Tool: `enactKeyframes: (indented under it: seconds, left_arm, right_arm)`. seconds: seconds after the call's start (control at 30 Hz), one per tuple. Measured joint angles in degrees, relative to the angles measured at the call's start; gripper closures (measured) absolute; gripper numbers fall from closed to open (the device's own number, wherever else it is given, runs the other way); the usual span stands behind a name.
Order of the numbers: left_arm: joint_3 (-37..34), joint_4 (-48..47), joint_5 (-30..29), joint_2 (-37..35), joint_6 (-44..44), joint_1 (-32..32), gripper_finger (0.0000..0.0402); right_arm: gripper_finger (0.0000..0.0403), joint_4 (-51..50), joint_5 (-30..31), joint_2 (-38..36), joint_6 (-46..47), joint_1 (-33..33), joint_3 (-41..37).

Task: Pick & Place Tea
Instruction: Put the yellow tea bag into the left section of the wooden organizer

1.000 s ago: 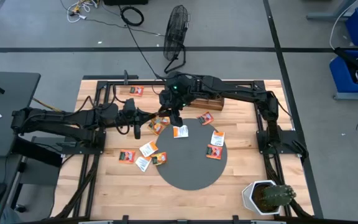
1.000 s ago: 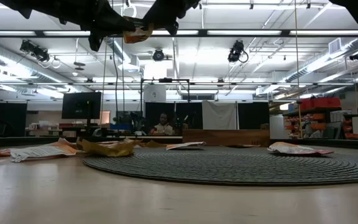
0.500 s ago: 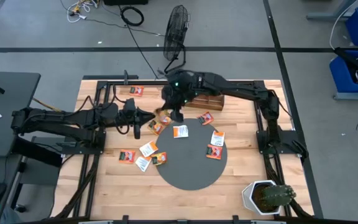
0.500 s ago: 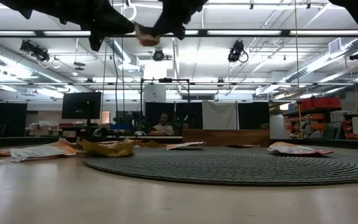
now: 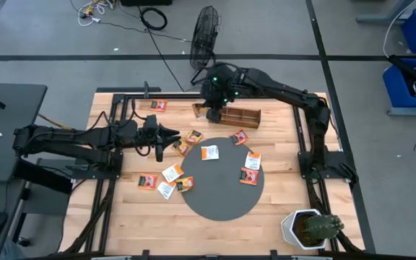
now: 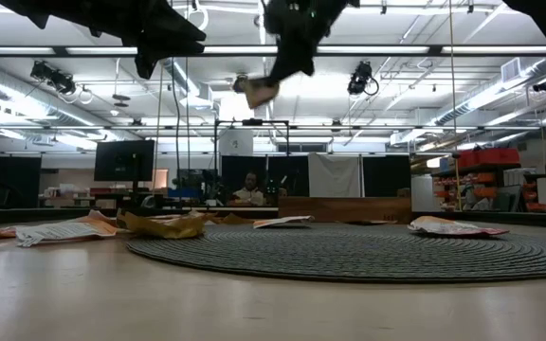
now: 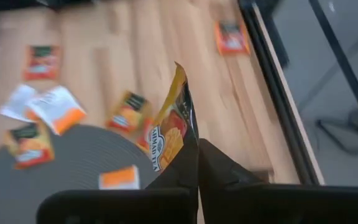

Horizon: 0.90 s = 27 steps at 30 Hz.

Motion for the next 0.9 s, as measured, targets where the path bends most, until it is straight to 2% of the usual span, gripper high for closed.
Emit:
enactKeyframes:
  seconds: [0.13,0.37,0.7,0.9]
  left_arm:
    - [0.0,-0.3,0.0,0.0,-0.2,0.0,0.0298]
    - [0.0,-0.3,0.0,0.0,-2.4,-0.4,0.0298]
    - [0.0,-0.3,0.0,0.0,-2.9,-1.4,0.0298]
    - [0.0,0.1,0.0,0.0,-2.9,-1.4,0.0298]
  right_arm:
    - [0.0403,2.9,1.8,-0.1,2.7,-3.1,-7.6]
    - [0.0403,10.4,1.5,-0.6,3.4,-6.3,-17.9]
    - [0.0403,26.4,-0.6,-10.6,4.7,-12.6,-34.1]
    - [0.0403,31.8,-0.9,-11.6,3.4,-13.8,-40.4]
